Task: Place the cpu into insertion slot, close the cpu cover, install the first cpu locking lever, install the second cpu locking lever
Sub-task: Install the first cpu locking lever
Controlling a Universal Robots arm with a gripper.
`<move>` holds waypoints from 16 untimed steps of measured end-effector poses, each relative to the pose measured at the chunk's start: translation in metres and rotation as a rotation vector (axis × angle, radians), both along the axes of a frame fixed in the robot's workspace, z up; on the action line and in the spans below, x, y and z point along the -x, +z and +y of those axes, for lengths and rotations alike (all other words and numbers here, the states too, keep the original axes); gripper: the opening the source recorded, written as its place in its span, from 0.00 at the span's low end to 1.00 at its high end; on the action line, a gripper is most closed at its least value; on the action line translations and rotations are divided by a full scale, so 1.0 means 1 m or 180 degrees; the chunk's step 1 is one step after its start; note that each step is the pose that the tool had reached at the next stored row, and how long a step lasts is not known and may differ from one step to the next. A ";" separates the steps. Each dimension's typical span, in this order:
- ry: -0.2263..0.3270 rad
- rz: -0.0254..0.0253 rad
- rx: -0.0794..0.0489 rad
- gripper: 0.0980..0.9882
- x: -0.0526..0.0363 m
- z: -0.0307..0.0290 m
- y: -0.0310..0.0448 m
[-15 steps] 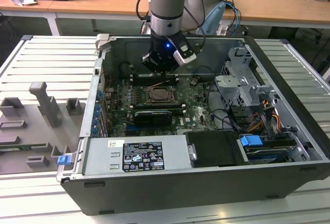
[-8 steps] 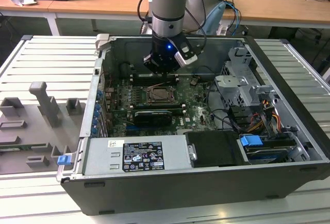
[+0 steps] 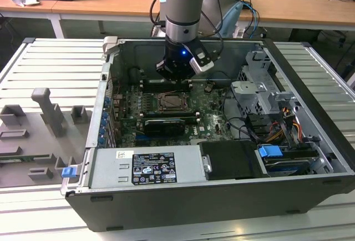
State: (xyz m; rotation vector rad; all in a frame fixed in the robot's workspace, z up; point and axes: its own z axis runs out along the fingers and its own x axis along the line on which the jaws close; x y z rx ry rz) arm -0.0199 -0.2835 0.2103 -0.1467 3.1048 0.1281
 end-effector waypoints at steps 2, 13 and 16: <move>-0.0004 0.0000 0.0001 0.01 0.0000 0.0000 -0.0011; -0.0031 0.0001 0.0030 0.01 0.0001 -0.0001 -0.0063; -0.0037 0.0000 0.0038 0.01 0.0000 0.0000 -0.0077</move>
